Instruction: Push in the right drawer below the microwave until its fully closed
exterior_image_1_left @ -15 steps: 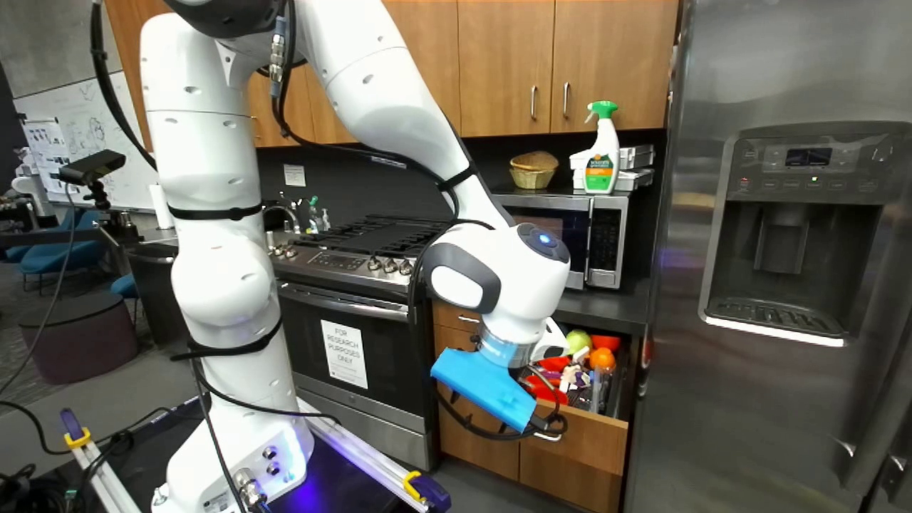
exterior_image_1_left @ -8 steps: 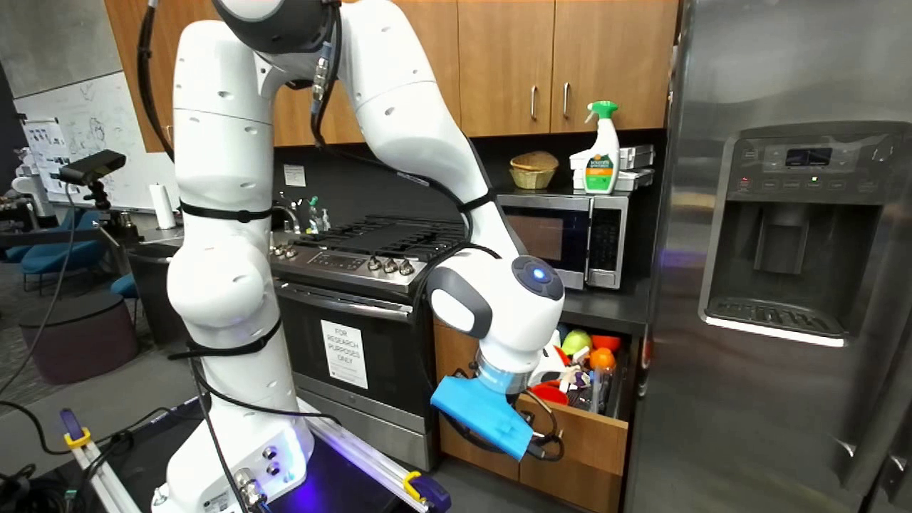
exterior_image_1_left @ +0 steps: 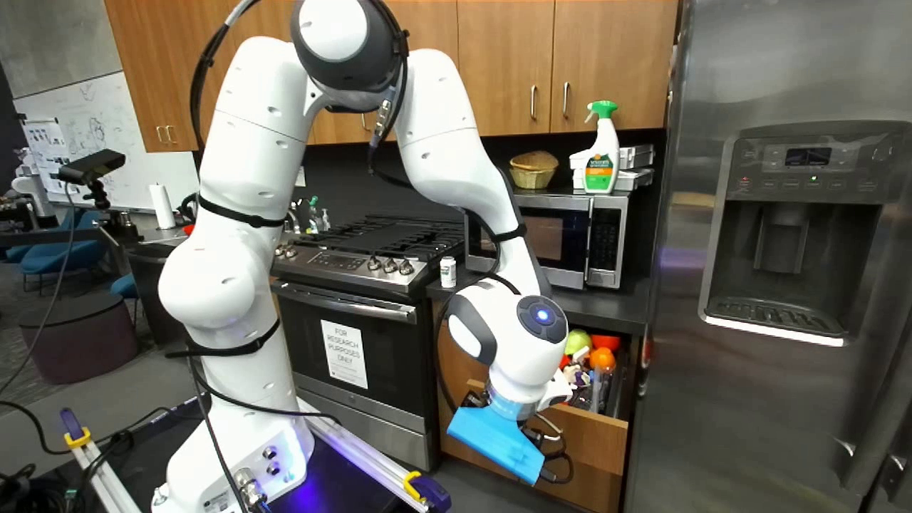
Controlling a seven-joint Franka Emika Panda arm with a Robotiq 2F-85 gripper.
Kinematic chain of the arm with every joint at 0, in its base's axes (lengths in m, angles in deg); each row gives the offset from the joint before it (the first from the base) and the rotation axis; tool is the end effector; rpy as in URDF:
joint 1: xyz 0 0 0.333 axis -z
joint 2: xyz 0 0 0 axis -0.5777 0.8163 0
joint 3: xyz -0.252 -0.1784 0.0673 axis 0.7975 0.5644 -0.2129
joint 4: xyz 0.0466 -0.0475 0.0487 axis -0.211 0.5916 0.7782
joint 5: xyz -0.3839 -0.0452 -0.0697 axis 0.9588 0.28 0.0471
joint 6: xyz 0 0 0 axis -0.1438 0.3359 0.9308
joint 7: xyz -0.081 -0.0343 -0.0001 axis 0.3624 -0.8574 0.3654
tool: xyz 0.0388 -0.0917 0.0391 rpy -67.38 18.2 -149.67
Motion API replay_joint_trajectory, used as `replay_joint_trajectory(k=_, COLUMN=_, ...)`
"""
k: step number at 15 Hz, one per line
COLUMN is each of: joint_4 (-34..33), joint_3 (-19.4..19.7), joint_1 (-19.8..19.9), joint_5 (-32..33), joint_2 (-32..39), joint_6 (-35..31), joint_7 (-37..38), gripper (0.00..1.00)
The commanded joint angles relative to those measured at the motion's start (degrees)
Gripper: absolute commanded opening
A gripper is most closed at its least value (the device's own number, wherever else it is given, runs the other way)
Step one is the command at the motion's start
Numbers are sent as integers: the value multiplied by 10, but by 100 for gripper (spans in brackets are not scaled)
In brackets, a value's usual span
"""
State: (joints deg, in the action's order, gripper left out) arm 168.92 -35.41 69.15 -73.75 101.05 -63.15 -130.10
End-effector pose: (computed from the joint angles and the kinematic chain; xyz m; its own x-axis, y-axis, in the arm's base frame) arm 0.2286 -0.3302 0.1076 0.9679 0.0874 0.2357 0.1568 -0.9427 -0.2944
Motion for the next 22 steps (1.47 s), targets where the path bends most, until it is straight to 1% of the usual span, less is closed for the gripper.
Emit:
replay_joint_trajectory(k=1, joint_4=-40, joint_3=-35, joint_1=12, joint_5=-70, joint_2=57, joint_6=-22, joint_7=-58, gripper=100)
replay_joint_trajectory(k=5, joint_4=-71, joint_3=-50, joint_1=7, joint_5=-149, joint_2=94, joint_6=-35, joint_7=-116, gripper=100)
replay_joint_trajectory(k=11, joint_4=-104, joint_3=-44, joint_1=-17, joint_5=-261, joint_2=130, joint_6=-25, joint_7=-190, gripper=100)
replay_joint_trajectory(k=15, joint_4=-110, joint_3=-41, joint_1=-60, joint_5=-332, joint_2=143, joint_6=-21, joint_7=-215, gripper=100)
replay_joint_trajectory(k=19, joint_4=-118, joint_3=-37, joint_1=-119, joint_5=-396, joint_2=146, joint_6=-19, joint_7=-216, gripper=100)
replay_joint_trajectory(k=22, joint_4=-128, joint_3=-30, joint_1=-150, joint_5=-435, joint_2=155, joint_6=-20, joint_7=-215, gripper=100)
